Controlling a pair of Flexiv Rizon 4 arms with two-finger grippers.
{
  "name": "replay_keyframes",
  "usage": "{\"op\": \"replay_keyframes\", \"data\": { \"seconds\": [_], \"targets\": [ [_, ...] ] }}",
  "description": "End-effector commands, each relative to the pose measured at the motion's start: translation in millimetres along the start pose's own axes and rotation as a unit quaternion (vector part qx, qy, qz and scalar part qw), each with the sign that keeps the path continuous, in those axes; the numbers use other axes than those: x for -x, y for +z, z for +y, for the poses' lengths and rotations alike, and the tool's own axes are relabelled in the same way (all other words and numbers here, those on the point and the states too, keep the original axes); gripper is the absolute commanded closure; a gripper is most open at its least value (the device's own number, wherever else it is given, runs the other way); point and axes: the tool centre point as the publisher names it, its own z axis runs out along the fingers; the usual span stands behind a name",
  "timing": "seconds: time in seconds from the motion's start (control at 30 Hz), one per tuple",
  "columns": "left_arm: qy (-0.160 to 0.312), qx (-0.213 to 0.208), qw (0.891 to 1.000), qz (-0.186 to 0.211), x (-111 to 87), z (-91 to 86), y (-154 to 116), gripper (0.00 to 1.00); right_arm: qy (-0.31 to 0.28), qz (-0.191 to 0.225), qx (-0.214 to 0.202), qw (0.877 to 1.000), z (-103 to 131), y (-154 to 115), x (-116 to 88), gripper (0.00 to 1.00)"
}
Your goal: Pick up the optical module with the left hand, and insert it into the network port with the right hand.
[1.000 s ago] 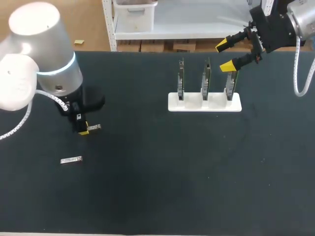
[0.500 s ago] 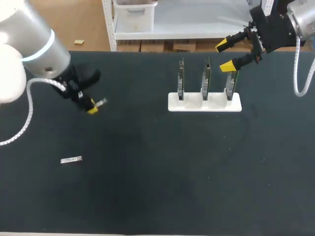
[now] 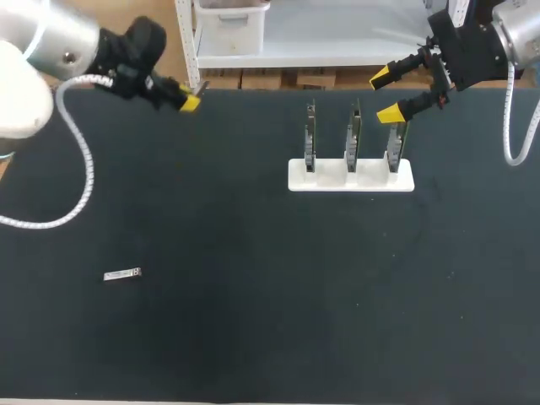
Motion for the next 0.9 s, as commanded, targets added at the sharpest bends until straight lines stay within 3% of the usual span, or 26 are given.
{"op": "replay_keyframes", "data": {
  "seconds": [0.03,0.23,0.43,0.67,0.9],
  "targets": [
    [0.042,-0.019,0.994,-0.094,19.8,5.5,18,1.0,-0.001,0.0,-0.001,1.0,1,0,0,0.0],
    [0.042,-0.038,0.985,-0.163,64.8,8.5,30,1.0,-0.001,0.0,-0.001,1.0,1,0,0,0.0],
    [0.066,-0.081,0.971,-0.216,115.2,-4.1,50,1.0,-0.001,0.0,-0.001,1.0,1,0,0,0.0],
    [0.078,-0.138,0.949,-0.272,157.8,-37.3,69,1.0,-0.001,0.0,-0.001,1.0,1,0,0,0.0],
    [0.089,-0.158,0.937,-0.297,179.3,-63.3,80,1.0,-0.001,0.0,-0.001,1.0,1,0,0,0.0]
  ]
}}
